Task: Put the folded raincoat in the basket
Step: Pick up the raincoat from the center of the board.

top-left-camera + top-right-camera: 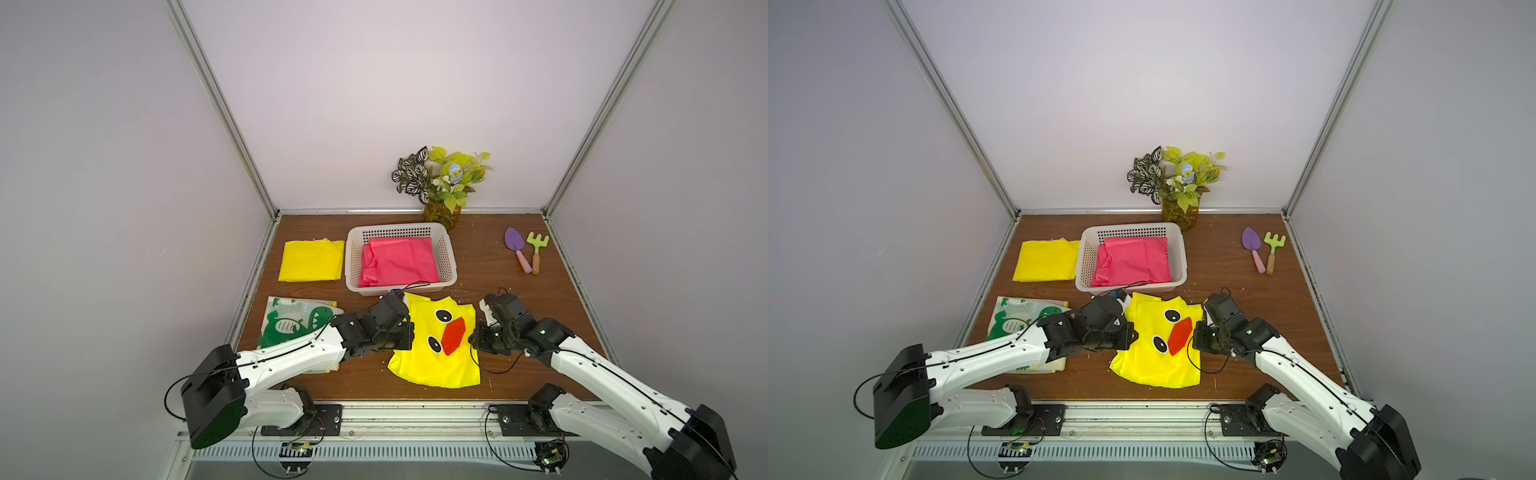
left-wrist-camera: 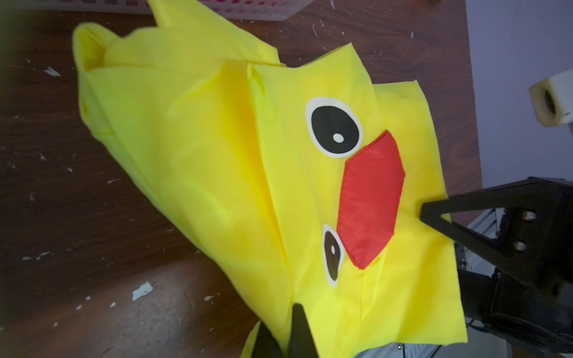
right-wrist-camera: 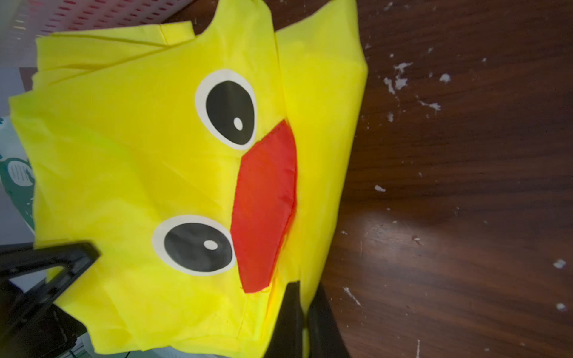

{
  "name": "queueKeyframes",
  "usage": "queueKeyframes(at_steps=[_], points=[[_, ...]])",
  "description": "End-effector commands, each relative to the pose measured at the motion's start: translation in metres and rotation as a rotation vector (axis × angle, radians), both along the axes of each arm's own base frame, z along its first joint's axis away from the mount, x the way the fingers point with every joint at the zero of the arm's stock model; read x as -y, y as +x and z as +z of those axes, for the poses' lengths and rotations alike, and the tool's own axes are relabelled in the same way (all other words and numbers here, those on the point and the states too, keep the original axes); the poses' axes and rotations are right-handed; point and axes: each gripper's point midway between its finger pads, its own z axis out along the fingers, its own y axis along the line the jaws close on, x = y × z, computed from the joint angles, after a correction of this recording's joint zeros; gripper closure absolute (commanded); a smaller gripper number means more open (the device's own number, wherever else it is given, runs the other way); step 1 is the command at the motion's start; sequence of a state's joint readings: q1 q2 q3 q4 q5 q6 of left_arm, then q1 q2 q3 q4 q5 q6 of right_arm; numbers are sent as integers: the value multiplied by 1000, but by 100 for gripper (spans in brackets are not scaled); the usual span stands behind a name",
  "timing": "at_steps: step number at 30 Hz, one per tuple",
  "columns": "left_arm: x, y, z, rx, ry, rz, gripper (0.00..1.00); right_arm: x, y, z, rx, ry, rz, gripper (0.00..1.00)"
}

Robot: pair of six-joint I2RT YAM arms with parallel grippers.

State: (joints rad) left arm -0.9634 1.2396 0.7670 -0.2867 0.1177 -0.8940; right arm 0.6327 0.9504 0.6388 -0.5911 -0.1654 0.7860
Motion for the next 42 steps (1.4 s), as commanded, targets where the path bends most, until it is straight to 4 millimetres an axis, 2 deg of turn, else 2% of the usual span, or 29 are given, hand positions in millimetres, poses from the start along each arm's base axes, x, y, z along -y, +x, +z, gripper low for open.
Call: queueKeyframes(at_steps=[1, 5, 12, 20, 27, 30, 35, 42], points=[[2, -1, 12, 35, -19, -11, 100, -20, 6, 30, 59, 83, 38, 100], [5, 0, 32, 69, -54, -19, 100, -31, 6, 47, 99, 114, 74, 100], [-11, 8, 69, 183, -91, 46, 100, -42, 6, 76, 177, 148, 130, 100], [-12, 9, 96, 216, -111, 46, 100, -51, 13, 109, 261, 199, 159, 100], [-16, 13, 122, 261, -150, 72, 100, -57, 18, 127, 298, 231, 164, 100], [-18, 14, 128, 276, -156, 84, 100, -56, 24, 135, 323, 232, 143, 100], [-24, 16, 127, 280, -130, 105, 100, -57, 34, 147, 364, 244, 104, 100], [-38, 30, 146, 344, -119, 199, 100, -68, 54, 162, 395, 258, 79, 100]])
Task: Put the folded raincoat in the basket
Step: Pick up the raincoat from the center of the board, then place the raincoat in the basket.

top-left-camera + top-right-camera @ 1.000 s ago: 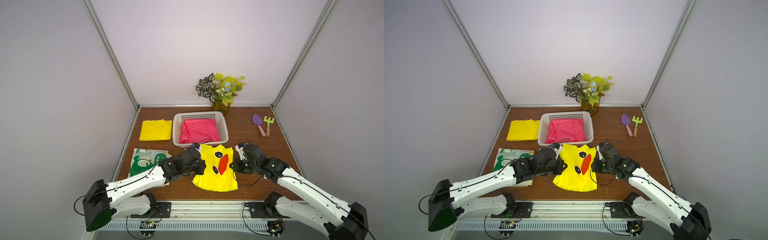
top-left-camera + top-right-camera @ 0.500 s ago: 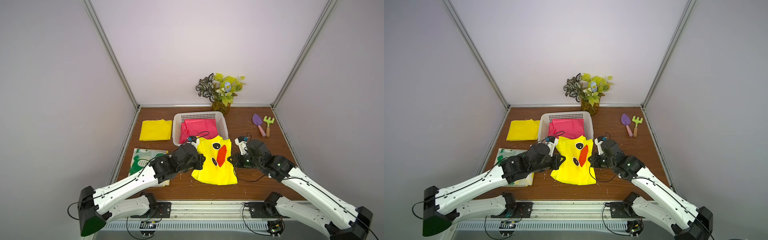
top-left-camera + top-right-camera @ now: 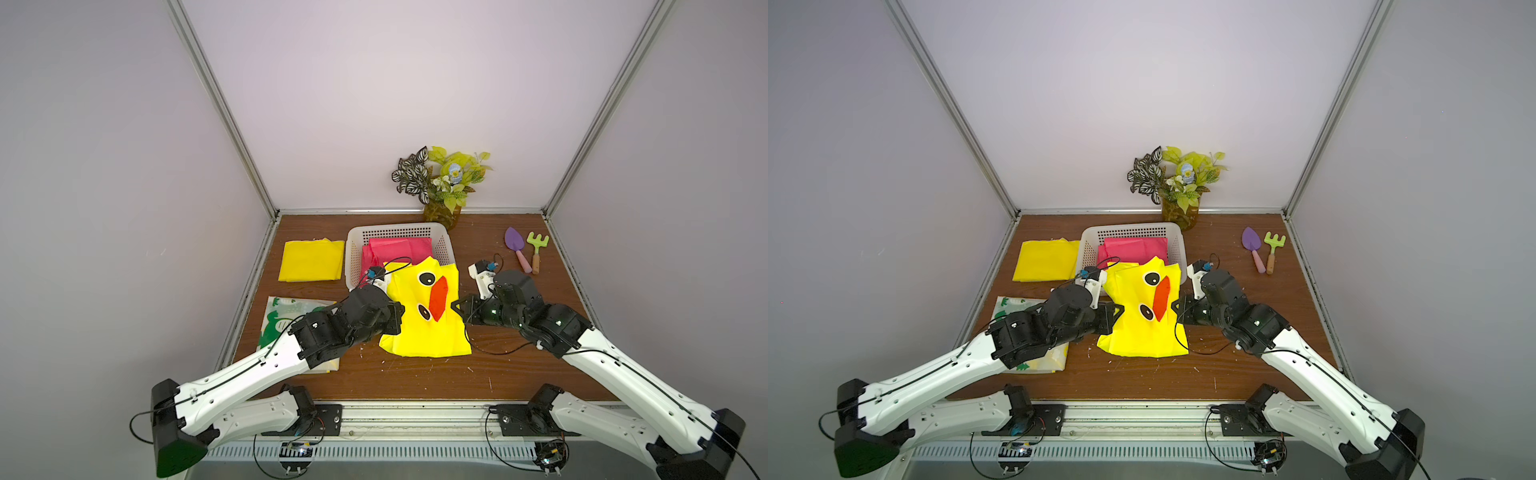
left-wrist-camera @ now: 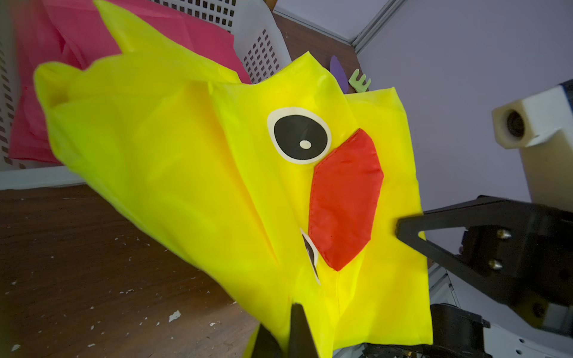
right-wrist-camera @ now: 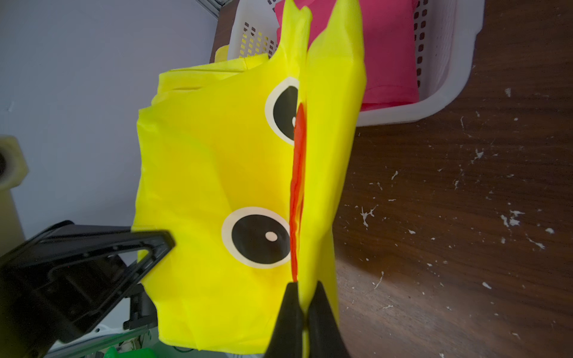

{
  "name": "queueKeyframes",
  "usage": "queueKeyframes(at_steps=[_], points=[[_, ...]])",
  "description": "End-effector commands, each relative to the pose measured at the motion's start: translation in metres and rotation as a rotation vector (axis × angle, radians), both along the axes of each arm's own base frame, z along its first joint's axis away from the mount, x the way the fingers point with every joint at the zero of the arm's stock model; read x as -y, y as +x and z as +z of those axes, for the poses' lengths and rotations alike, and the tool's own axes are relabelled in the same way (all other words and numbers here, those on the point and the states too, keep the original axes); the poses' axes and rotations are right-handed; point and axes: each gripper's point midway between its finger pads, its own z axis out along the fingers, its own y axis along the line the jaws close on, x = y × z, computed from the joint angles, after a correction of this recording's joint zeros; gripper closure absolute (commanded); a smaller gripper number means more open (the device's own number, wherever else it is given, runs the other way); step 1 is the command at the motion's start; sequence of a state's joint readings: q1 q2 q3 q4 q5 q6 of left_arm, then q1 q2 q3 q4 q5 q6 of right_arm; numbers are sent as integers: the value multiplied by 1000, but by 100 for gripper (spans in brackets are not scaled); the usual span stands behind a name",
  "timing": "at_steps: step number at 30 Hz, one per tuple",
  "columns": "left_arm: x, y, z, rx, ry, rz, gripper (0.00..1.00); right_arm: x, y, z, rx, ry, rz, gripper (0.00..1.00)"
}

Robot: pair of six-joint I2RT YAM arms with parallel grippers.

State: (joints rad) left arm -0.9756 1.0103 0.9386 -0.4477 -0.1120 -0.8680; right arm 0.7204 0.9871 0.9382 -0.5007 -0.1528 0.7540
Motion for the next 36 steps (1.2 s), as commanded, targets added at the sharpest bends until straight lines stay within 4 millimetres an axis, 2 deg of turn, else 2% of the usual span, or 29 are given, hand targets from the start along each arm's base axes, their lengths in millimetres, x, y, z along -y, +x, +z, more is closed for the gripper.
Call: queueKeyframes(at_steps=[1, 9, 14, 17, 21, 26, 32, 36], points=[[-8, 11, 29, 72, -22, 65, 100, -11, 22, 37, 97, 72, -27, 100], [-28, 47, 37, 79, -10, 164, 100, -25, 65, 52, 101, 137, -4, 100], [-25, 65, 46, 115, 52, 183, 100, -38, 87, 45, 75, 146, 39, 100], [-27, 78, 38, 93, 73, 209, 100, -45, 105, 44, 76, 135, 58, 100], [-36, 105, 21, 21, 59, 245, 100, -49, 132, 44, 76, 140, 80, 100], [-42, 138, 21, 26, 42, 271, 100, -51, 165, 41, 67, 140, 113, 100], [-48, 168, 8, 33, 93, 311, 100, -58, 197, 33, 55, 164, 160, 100], [-51, 185, -3, 30, 95, 336, 100, -59, 214, 19, 42, 160, 184, 100]])
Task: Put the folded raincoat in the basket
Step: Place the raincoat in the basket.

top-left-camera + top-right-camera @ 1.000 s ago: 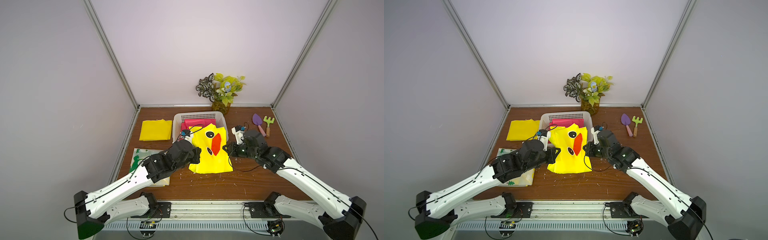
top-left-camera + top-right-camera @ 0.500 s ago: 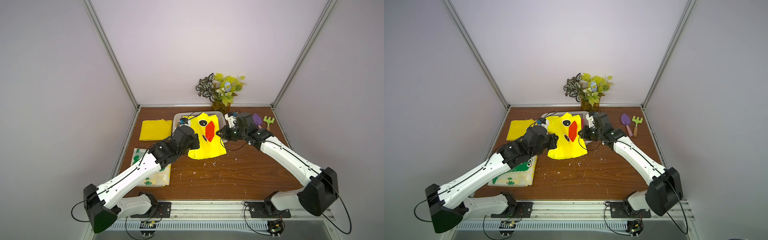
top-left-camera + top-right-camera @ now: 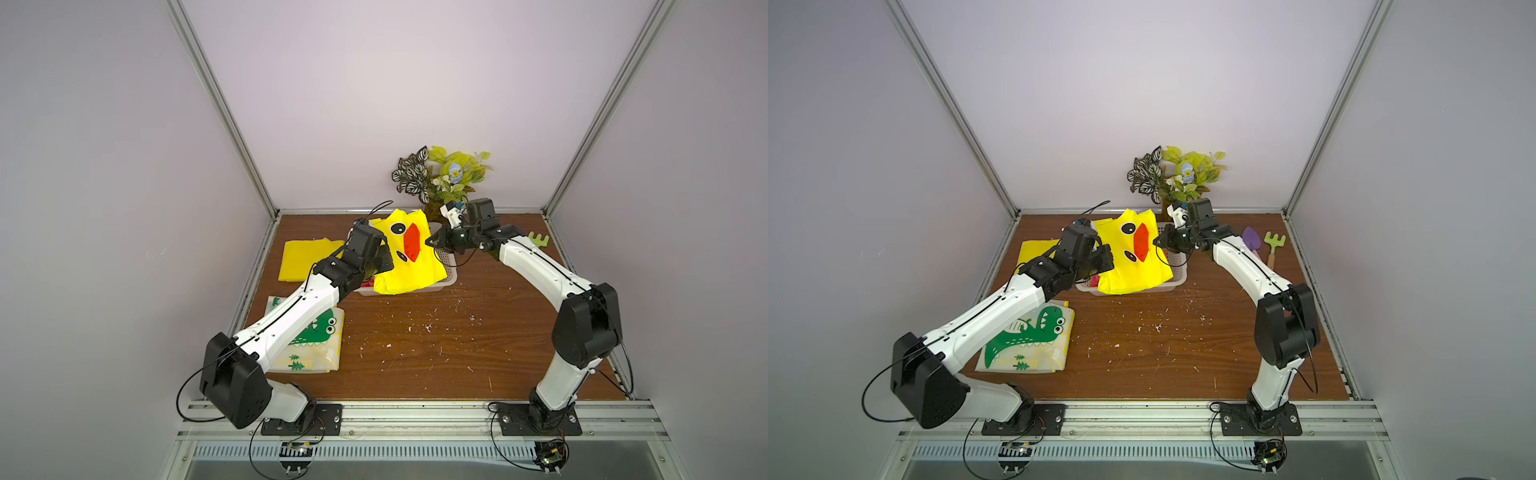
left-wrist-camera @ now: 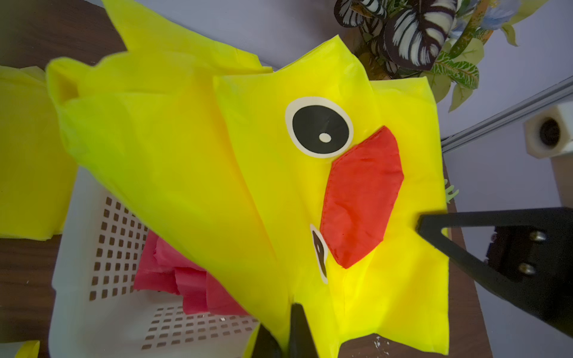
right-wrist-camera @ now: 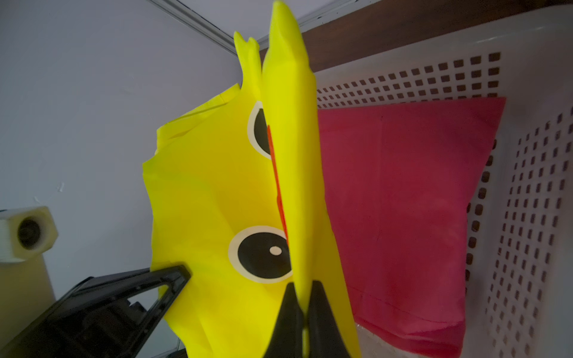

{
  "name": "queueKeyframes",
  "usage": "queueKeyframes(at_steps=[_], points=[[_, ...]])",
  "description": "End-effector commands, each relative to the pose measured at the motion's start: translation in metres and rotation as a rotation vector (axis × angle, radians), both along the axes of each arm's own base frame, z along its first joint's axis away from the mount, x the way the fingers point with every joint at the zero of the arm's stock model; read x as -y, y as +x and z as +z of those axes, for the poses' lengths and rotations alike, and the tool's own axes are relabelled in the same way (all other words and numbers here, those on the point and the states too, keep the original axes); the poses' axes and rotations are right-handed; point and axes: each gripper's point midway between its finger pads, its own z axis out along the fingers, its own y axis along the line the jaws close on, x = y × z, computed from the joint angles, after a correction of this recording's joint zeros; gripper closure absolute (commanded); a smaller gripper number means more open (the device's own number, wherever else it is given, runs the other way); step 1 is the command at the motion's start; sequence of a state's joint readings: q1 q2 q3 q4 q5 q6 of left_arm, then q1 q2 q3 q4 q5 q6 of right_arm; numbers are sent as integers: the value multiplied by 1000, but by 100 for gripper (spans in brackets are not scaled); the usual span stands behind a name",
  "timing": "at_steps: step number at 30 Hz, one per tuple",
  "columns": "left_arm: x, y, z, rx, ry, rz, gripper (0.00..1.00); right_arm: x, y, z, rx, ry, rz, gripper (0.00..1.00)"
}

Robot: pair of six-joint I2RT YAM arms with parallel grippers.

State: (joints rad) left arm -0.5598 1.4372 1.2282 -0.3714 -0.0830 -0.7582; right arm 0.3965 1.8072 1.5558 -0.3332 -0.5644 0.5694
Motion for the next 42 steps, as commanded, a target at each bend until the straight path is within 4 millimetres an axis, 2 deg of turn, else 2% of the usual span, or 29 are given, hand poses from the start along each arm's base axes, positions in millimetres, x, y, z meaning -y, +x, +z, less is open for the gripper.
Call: queueKeyframes(at_steps=[1, 6, 16, 23, 29, 34, 36, 39, 40, 42], points=[[-3, 19, 2, 33, -1, 10, 100, -7, 8, 21, 82, 40, 77, 100], [-4, 37, -18, 16, 11, 21, 99, 1, 18, -2, 58, 23, 92, 100], [-5, 72, -55, -50, 80, 18, 97, 9, 36, -33, 12, 5, 95, 100], [-35, 88, -79, -109, 86, 60, 98, 11, 39, -55, -24, -14, 87, 100], [-41, 92, -89, -143, 102, 59, 98, 14, 40, -69, -45, -38, 81, 100], [-47, 81, -92, -171, 90, 96, 98, 20, 35, -81, -57, -95, 94, 100], [-46, 76, -91, -172, 79, 87, 94, 21, 34, -83, -60, -101, 101, 100], [-43, 73, -85, -158, 74, 67, 81, 20, 35, -85, -58, -108, 108, 100], [-42, 74, -80, -148, 71, 61, 73, 20, 37, -84, -55, -107, 107, 99], [-40, 78, -68, -126, 63, 57, 47, 19, 42, -81, -46, -103, 105, 85]])
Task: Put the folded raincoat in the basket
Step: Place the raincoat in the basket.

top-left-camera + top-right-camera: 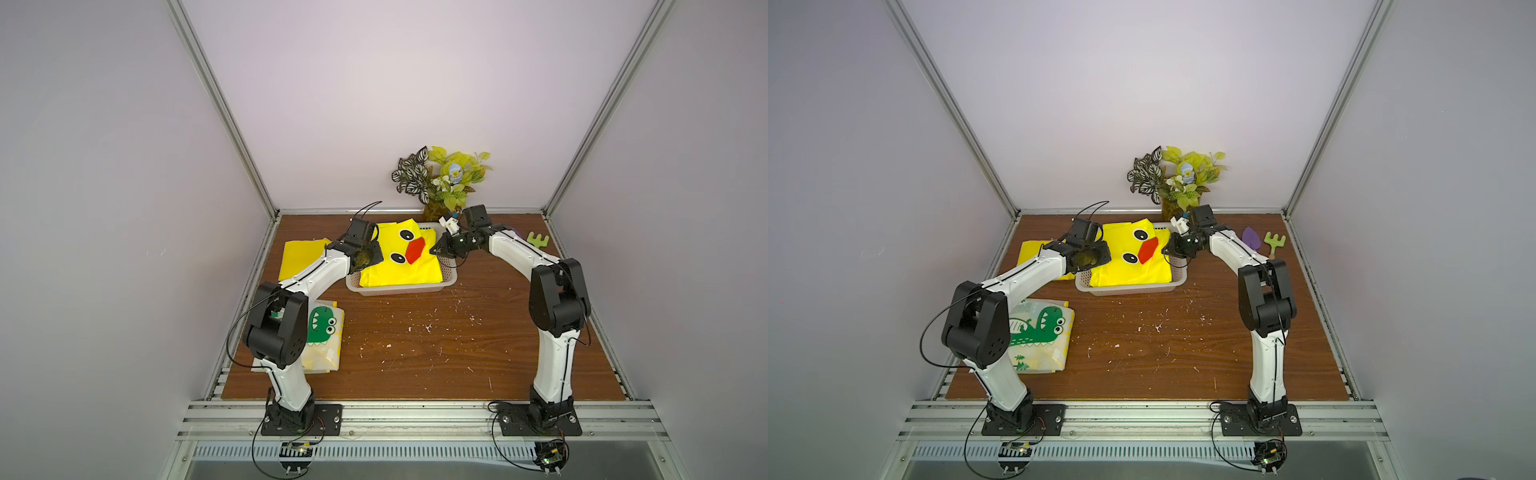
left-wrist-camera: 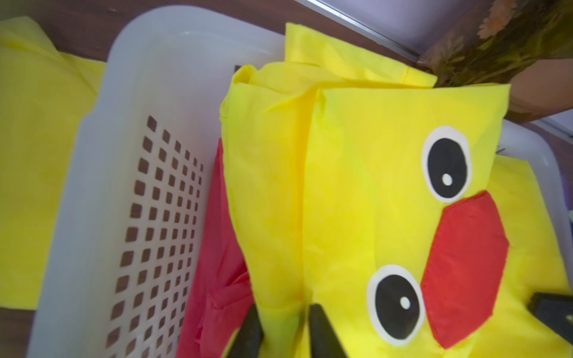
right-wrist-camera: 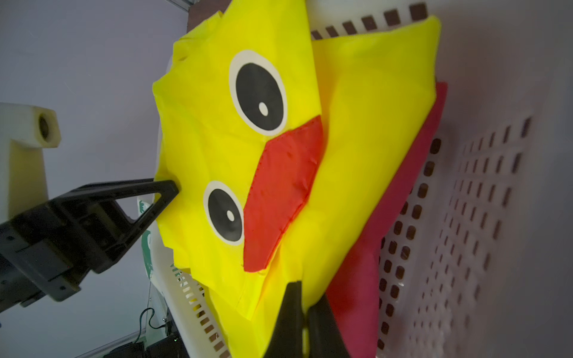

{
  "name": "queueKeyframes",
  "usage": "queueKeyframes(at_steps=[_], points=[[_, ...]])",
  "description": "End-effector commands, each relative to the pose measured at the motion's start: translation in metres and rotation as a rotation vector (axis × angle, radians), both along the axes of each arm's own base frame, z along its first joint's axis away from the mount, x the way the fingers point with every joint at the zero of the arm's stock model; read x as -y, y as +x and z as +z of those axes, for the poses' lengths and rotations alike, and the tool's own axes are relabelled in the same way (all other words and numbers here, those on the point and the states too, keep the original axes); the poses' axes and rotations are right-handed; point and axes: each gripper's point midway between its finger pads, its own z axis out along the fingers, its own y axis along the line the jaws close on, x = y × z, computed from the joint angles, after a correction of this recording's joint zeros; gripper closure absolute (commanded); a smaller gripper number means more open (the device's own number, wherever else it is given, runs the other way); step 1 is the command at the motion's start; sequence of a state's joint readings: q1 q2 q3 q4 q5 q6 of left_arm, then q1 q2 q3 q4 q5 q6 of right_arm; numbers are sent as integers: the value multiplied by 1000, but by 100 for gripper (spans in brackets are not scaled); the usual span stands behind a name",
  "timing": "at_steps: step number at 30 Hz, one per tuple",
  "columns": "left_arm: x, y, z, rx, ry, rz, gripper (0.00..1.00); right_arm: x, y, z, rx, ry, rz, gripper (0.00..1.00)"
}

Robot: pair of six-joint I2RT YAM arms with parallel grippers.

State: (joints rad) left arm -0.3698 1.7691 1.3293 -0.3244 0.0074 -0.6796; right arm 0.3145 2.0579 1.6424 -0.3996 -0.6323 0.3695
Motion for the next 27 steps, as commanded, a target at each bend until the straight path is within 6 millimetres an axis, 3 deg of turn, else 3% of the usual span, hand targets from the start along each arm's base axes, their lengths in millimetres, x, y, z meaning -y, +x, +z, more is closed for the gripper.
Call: queueKeyframes(at_steps=[1, 4, 5, 8, 10, 13, 20, 21, 24, 27], points=[[3, 5, 37, 63, -21, -16, 36, -4, 10, 16, 48, 4, 25, 77], [5, 15, 69, 121, -28, -12, 24, -6, 21, 39, 97, 11, 18, 58], [7, 23, 90, 166, -40, -11, 23, -5, 25, 49, 125, 6, 13, 53], [13, 34, 117, 225, -67, -25, 23, -1, 34, 76, 203, -19, -7, 48], [24, 39, 119, 235, -103, -56, 25, 0, 37, 88, 240, -20, -9, 48], [37, 45, 104, 219, -159, -80, 30, -8, 35, 89, 230, 28, 10, 50], [58, 51, 63, 186, -257, -64, 33, -24, 21, 50, 129, 78, 17, 54], [59, 47, 45, 160, -249, -64, 32, -26, 18, 44, 122, 76, 17, 54], [65, 44, 22, 125, -256, -79, 31, -24, 12, 22, 79, 61, 13, 53], [74, 42, 16, 112, -255, -136, 32, -23, 10, 23, 92, 48, 29, 46]])
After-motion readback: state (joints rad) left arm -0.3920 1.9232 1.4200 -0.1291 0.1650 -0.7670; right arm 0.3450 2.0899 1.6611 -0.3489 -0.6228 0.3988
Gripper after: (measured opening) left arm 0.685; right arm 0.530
